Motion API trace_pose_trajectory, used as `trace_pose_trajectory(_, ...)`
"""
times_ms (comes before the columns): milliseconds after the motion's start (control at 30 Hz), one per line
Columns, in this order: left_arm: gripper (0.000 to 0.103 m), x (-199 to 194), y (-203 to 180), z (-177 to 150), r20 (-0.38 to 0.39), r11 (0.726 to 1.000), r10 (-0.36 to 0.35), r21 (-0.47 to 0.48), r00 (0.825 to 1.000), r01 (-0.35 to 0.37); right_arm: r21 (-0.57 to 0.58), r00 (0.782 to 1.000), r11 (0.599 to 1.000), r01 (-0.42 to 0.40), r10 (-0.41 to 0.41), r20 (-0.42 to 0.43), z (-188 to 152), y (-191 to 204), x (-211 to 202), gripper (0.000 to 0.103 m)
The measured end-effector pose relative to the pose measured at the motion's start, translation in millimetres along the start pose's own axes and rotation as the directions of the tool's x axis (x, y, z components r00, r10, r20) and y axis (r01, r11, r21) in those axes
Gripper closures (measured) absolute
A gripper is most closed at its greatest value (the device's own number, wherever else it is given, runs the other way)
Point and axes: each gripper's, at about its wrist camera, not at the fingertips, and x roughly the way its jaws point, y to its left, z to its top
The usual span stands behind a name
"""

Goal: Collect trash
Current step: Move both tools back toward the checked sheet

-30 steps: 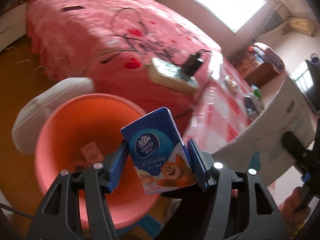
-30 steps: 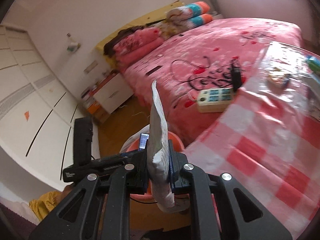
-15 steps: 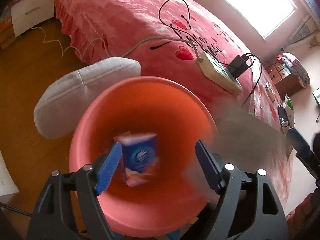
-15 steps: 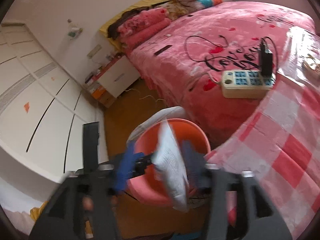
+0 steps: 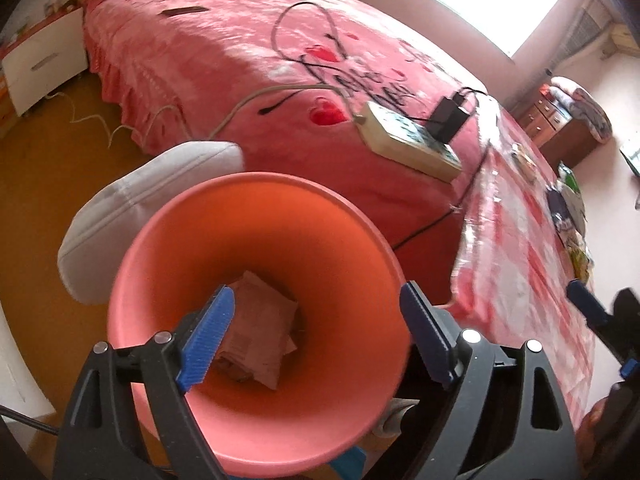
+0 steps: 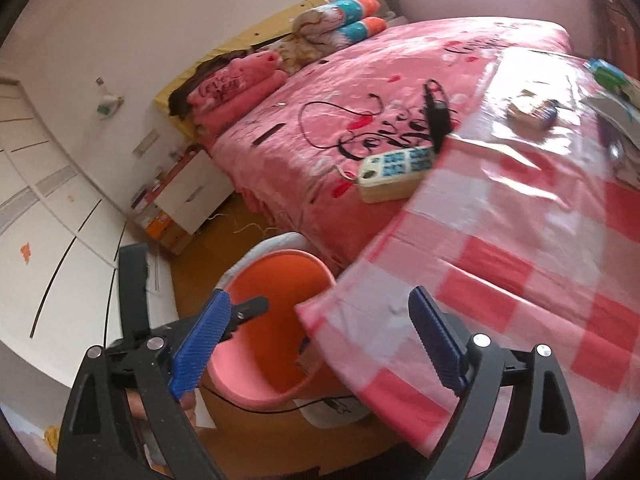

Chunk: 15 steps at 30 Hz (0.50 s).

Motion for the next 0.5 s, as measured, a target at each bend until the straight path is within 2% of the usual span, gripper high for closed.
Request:
trace_pose_trajectory(267,0.017,-7,-46,2,0.013,0.994,-0.054,0.095,0.998,0.053,0.099,0.995,0.994,0.048,-0.056,0.078,-7,-38,-23,0.011)
trace_pose_trajectory(500,0.017,-9,-89,3,0.009,0.980,-0.070,0.188,0.998,0.067,0.137,0.987,0.988,0.074,-0.092,0.130,-13,-66,-43,0.010)
